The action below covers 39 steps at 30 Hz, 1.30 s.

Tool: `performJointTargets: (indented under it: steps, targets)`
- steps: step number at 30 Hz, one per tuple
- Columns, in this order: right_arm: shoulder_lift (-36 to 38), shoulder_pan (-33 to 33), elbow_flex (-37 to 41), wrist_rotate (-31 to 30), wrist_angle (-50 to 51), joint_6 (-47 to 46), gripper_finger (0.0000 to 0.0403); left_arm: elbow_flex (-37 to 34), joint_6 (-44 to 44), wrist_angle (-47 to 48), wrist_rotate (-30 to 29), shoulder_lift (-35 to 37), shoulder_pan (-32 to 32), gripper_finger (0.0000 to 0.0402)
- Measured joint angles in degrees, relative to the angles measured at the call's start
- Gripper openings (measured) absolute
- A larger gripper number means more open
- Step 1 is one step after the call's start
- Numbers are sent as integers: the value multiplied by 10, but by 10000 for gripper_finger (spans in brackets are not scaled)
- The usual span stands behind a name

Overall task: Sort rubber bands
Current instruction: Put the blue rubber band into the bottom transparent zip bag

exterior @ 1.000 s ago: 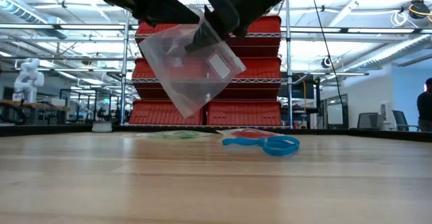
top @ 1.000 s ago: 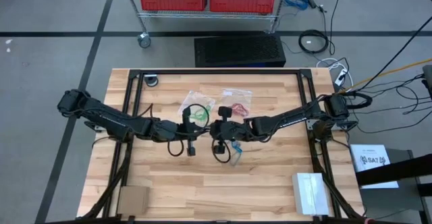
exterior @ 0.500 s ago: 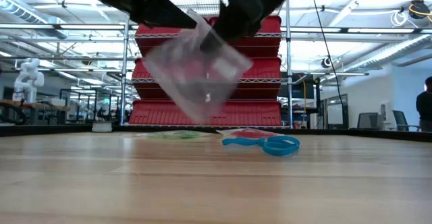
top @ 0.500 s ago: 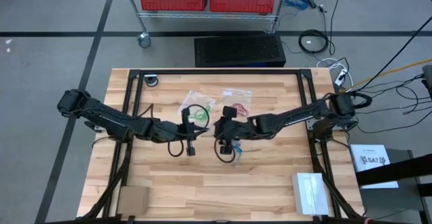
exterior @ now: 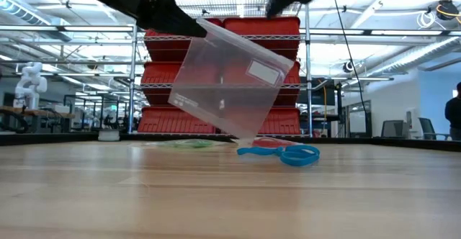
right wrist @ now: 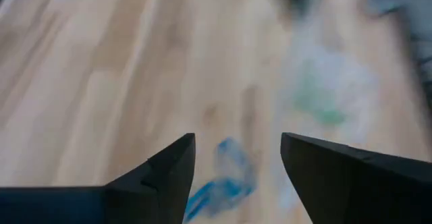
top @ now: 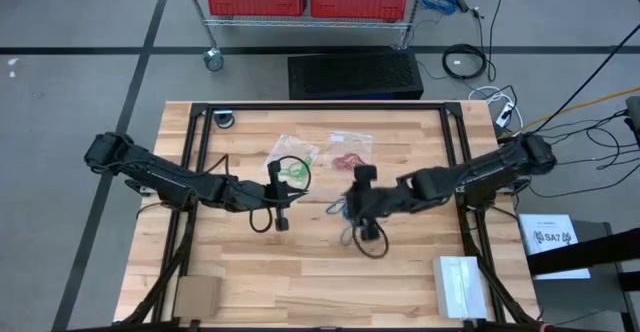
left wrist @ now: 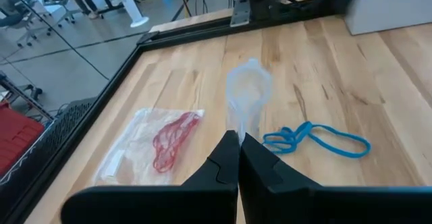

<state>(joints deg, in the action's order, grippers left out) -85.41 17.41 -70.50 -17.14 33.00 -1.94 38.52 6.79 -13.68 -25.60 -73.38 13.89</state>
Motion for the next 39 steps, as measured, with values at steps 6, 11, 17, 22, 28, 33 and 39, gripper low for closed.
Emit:
performJointTargets:
  steps: [6,11,17,22,28,33,39]
  targets:
    - [-42,37,62,52,3,-51,212,0,3,4,-2,0,0,1]
    - [-89,38,121,68,-79,-36,212,0,11,6,-2,0,0,1]
    - [-164,18,117,67,-106,10,212,0,11,8,-2,0,0,1]
    - [-206,5,101,73,-112,42,212,0,11,11,-2,0,0,1]
    - [-229,-3,88,97,-116,61,201,0,11,12,-2,0,0,1]
    - [-235,-6,88,126,-122,59,109,0,11,12,-2,0,0,1]
    - [-235,-5,89,140,-144,65,12,0,11,12,-2,0,0,1]
